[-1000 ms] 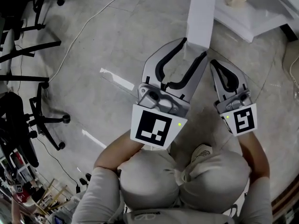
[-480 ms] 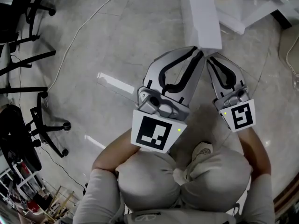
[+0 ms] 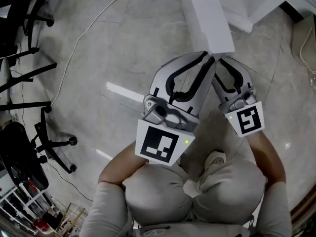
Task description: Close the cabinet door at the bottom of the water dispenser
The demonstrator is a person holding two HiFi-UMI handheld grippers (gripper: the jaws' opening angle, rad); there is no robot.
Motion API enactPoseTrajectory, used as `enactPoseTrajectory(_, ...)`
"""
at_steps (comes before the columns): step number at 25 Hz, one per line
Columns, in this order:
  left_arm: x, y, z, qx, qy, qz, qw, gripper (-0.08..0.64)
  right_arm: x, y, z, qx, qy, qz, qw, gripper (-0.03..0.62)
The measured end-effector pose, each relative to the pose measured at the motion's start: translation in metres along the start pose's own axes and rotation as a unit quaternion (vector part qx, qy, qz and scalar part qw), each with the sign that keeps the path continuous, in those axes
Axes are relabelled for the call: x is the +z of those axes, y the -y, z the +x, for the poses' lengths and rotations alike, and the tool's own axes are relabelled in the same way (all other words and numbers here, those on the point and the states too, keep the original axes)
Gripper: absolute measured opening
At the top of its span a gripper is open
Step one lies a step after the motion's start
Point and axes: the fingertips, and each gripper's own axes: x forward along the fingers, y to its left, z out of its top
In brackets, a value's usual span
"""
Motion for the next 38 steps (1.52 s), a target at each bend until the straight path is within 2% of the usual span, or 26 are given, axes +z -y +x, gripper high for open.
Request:
enactPoseTrajectory(7,-0.002,0.012,0.012,-0.023,0.003,-0.003,0.9997,0.049,-0.002,0.012,-0.002,-0.026,0.0,-0.003,1.0,0.175)
enactPoseTrajectory(17,0.0,0.03,0.036,-0.058,0.004,0.0,0.9983,0.054,-0.005,0.041,-0.008,-0.072,0.002,0.006,0.997,0.175)
enactPoseTrajectory(21,-0.001,0.037,0.044,-0.074,0.002,0.016,0.9971,0.055,-0.011,0.053,-0.015,-0.083,-0.005,0.01,0.996,0.175)
enactPoseTrajectory(24,-0.002,0.033,0.042,-0.075,0.001,0.03,0.9967,0.055,-0.009,0.064,-0.019,-0.097,-0.002,0.017,0.995,0.175)
enactPoseTrajectory(30,-0.009,0.022,0.051,-0.064,0.0,0.025,0.9976,0.055,-0.014,0.09,-0.032,-0.135,-0.01,0.015,0.991,0.175)
enactPoseTrajectory(38,-0.023,0.033,0.08,-0.085,0.002,0.025,0.9961,0.054,-0.015,0.118,-0.039,-0.175,-0.007,0.015,0.985,0.175)
